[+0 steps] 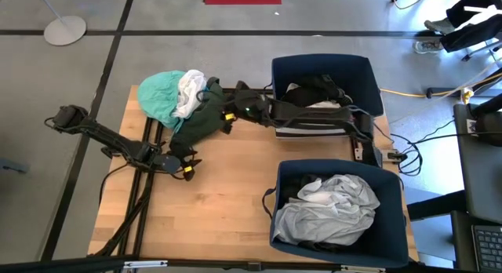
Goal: Sort clothes
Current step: Put the green long sleeve into the bottom blue laundry organizer
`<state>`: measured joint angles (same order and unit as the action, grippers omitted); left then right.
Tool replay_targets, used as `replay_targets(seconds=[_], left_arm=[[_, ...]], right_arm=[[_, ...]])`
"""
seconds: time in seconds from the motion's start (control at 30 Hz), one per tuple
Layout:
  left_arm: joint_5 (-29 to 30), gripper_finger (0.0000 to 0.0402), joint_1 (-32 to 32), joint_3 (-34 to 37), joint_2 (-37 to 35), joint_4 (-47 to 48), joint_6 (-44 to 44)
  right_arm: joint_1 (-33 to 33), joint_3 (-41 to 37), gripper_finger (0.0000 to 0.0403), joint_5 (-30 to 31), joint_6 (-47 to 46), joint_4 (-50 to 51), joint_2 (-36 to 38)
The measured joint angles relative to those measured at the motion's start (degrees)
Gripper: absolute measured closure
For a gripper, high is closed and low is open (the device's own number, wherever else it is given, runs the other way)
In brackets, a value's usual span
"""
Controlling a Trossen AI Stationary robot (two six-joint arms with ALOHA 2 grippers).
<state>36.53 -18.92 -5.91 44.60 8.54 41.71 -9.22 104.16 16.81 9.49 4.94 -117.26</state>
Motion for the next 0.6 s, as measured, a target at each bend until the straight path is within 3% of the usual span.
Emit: replay_targets(seconds=[0.23, 0.6], left_arm=[[0.0, 0.0208, -1.2, 1.0, 0.0, 1.8, 1.4], [0.7, 0.0208, -1.2, 1.0, 0.0, 1.6, 1.1]], right_arm=[[-4.0, 0.0, 0.0201, -4.6, -0.2, -11.1, -7.7], [-6.5, 0.3, 0.0201, -8.8, -6.0, -14.3, -12.1]])
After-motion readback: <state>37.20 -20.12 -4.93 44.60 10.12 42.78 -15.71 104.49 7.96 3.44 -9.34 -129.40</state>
